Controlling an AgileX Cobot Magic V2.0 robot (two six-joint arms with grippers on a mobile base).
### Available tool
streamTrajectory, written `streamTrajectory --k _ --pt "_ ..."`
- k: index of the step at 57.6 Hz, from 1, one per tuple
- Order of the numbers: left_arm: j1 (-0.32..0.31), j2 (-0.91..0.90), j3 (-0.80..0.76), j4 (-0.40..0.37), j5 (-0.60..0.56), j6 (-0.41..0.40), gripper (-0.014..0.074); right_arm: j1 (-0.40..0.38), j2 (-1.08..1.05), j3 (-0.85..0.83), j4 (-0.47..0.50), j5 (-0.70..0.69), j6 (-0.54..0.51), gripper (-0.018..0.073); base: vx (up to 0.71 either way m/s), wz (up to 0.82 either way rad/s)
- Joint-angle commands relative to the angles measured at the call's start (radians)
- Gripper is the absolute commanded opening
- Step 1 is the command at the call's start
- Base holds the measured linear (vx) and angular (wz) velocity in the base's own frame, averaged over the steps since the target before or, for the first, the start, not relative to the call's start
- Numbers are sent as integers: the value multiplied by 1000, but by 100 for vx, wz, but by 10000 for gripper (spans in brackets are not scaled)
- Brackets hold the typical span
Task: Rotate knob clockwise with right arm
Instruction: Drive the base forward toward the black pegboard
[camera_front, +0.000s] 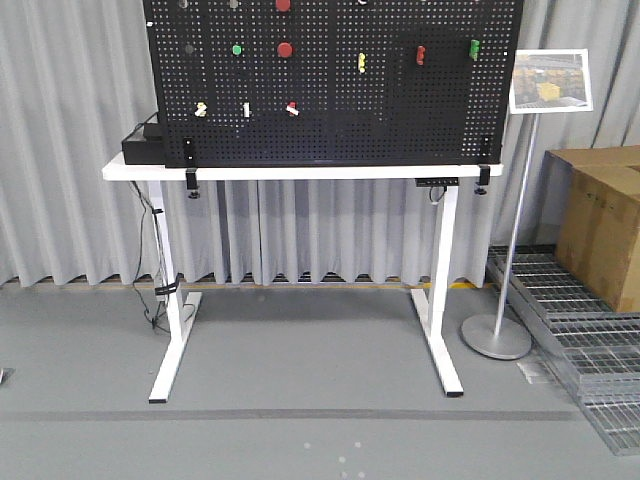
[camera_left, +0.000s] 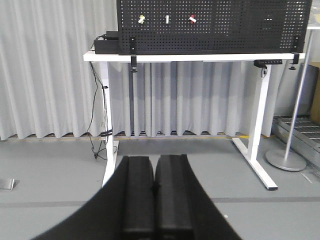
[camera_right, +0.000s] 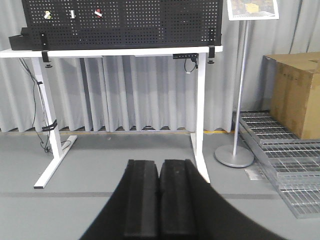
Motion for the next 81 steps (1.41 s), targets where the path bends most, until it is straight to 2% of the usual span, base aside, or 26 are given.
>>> streamTrajectory --k 1,81 --pt "-6 -10 11 -4 -86 -5 -6 -6 -10 8 -7 -84 -3 -9 32 1" --pt "-6 -10 11 -4 -86 -5 -6 -6 -10 8 -7 -84 -3 -9 43 0"
